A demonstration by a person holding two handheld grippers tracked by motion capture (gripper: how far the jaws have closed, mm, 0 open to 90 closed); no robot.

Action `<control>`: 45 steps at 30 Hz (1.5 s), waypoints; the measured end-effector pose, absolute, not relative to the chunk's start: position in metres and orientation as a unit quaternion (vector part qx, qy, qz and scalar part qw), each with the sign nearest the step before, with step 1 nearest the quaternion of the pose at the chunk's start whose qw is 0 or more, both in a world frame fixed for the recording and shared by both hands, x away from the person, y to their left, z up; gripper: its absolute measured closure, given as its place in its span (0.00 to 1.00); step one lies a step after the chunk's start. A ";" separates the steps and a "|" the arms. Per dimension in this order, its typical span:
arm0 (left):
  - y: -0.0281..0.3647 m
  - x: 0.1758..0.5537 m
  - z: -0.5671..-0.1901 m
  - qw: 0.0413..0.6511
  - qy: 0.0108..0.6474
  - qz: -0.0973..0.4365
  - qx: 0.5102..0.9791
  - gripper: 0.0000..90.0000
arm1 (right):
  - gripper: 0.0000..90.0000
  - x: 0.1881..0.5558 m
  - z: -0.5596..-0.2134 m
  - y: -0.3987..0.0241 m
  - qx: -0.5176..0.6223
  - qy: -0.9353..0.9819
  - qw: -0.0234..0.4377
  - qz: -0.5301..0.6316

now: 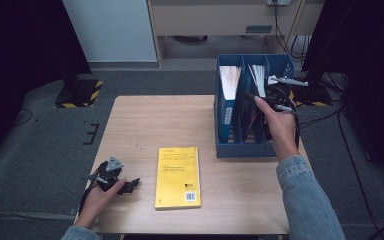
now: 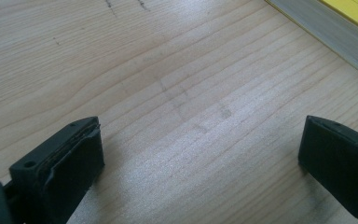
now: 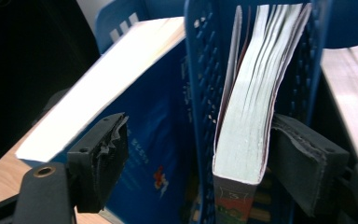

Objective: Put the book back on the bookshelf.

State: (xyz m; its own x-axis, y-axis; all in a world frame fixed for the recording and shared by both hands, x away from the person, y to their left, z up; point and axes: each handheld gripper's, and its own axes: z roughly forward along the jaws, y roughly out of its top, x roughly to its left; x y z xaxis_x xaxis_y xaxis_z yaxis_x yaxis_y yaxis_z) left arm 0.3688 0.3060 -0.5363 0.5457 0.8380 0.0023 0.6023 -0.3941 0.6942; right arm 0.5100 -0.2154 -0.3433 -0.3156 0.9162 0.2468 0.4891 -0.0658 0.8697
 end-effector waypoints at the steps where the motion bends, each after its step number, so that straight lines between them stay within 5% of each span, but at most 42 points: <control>1: 0.306 0.369 -0.536 0.329 0.442 0.179 0.815 0.00 | 0.27 0.510 -0.343 -0.214 0.541 0.649 0.217 0.489; 11: 0.306 0.369 -0.536 0.329 0.442 0.179 0.815 0.00 | 0.41 0.510 -0.339 -0.197 0.514 0.669 0.196 0.500; 23: 0.306 0.369 -0.536 0.329 0.442 0.179 0.815 0.00 | 0.42 0.510 -0.339 -0.196 0.513 0.674 0.196 0.494; 45: 0.305 0.369 -0.536 0.328 0.441 0.179 0.816 0.00 | 0.19 0.489 -0.350 -0.212 0.523 0.675 0.195 0.482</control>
